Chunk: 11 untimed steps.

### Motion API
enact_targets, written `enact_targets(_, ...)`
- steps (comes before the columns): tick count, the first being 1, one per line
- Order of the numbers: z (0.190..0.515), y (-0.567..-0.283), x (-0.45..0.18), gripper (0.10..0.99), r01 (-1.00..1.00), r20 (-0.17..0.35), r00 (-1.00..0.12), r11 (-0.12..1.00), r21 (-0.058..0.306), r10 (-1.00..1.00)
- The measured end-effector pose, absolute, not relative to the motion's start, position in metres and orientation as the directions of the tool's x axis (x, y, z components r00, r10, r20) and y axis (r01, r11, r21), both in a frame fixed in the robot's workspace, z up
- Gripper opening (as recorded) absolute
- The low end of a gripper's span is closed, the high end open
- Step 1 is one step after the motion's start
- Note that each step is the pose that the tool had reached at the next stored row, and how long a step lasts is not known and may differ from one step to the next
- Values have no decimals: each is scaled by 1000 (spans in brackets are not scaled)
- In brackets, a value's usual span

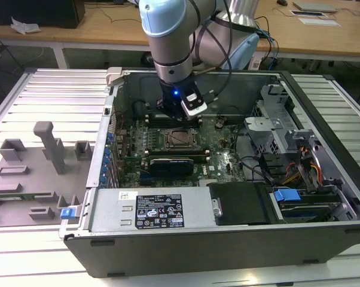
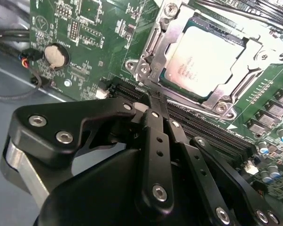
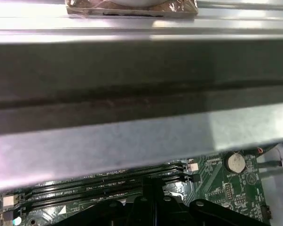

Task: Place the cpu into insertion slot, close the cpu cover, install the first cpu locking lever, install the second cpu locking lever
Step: 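Install the first cpu locking lever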

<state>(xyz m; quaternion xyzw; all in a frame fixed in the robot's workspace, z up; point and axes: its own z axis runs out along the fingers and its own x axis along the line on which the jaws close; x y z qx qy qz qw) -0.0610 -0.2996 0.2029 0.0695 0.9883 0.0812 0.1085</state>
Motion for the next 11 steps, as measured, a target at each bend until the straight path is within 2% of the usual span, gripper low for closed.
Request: enact_targets(11, 197, -300, -61, 106, 186, -203, -954, 967, 174, 220)
